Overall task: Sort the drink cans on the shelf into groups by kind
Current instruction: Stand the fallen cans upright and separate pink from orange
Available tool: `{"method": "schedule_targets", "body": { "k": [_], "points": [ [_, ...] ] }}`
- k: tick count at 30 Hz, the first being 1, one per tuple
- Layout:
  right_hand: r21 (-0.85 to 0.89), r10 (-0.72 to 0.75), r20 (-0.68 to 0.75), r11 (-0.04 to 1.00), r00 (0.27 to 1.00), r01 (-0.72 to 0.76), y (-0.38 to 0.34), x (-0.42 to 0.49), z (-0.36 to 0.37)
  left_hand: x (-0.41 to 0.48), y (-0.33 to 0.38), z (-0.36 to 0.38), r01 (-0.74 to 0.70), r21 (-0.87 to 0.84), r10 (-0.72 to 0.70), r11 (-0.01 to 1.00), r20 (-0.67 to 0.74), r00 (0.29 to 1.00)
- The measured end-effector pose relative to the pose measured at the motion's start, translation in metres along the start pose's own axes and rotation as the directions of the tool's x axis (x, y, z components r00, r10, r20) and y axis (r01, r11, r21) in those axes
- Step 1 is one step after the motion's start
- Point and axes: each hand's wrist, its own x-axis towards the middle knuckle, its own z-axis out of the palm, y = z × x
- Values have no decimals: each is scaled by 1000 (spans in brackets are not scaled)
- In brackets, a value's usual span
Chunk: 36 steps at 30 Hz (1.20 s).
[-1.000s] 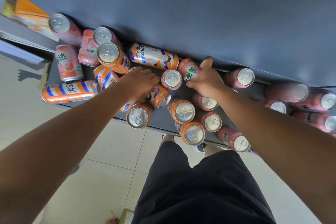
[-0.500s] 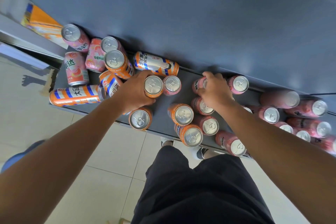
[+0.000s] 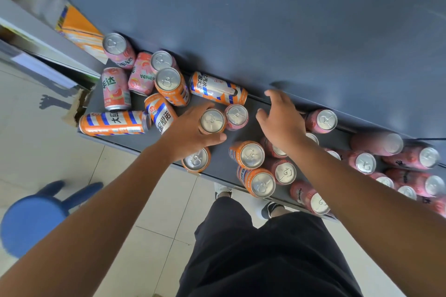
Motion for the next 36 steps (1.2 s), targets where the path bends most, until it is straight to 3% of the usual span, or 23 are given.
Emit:
{"method": "schedule_targets", "body": {
  "k": [4, 8, 11, 14, 18, 22, 29, 36],
  "points": [
    [46, 71, 112, 996, 991, -77, -18, 14, -1, -18, -1, 2, 65, -64, -76, 996, -188, 979],
    [-118, -7, 135, 993, 991, 23, -33, 25, 1, -37, -9, -1, 221, -192, -284, 956, -427, 859],
    [-12, 111, 231, 994, 967, -111, -43, 36, 11, -41, -25, -3, 347, -219, -411, 912, -489, 770],
    [173, 267, 318, 927, 910, -333, -50, 50, 22, -38, -37, -2, 455, -314, -553, 833, -444, 705],
    [411, 389, 382, 741, 838, -531, -52, 66, 32, -27, -46, -1, 483, -511, -681, 711, -327, 656],
    [412, 440, 487, 645, 754, -643, -49, 77, 44, -12, -51, 5, 453, -665, -731, 594, -210, 650],
    [355, 452, 579, 610, 679, -708, -43, 84, 53, 1, -58, 21, 431, -674, -711, 600, -201, 674],
    [421, 399, 604, 575, 690, -701, -33, 89, 60, 1, -63, 22, 455, -594, -689, 663, -247, 681]
  ]
}}
